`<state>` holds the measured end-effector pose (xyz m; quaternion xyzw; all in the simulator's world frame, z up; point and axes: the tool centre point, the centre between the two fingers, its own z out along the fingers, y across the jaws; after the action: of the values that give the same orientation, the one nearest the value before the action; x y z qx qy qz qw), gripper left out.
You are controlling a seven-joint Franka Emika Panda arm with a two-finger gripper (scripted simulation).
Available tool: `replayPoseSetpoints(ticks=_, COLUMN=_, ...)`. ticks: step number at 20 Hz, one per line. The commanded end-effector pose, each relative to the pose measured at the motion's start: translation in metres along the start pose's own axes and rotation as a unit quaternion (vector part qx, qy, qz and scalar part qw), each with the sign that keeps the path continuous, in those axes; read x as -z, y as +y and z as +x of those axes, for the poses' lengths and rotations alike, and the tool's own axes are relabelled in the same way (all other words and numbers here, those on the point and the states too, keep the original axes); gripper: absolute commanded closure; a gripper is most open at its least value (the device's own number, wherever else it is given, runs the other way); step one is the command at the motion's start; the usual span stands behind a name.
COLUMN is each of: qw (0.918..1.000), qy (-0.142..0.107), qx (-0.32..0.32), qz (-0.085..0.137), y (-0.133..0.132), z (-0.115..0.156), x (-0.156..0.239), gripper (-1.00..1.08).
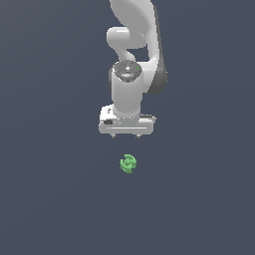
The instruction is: Pick up the object and move it to a goal position.
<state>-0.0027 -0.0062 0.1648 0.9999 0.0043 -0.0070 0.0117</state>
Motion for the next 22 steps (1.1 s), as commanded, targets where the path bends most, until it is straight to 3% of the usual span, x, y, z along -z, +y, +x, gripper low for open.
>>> replayPoseSetpoints(ticks=1, qw=1.0000, qy=0.000, qx=0.000, qz=0.000, y=0.000, z=0.000, x=0.000, gripper=-0.92)
replayPoseSetpoints(ticks=13, qw=0.9997, qy=0.005, qx=0.017, qz=-0.014, y=-0.010, z=0.001, x=0.007, gripper=-0.92)
replayPoseSetpoints(ticks=22, qw=0.9997, qy=0.005, qx=-0.020, qz=-0.010, y=-0.010, z=0.009, x=-0.001, gripper=-0.92)
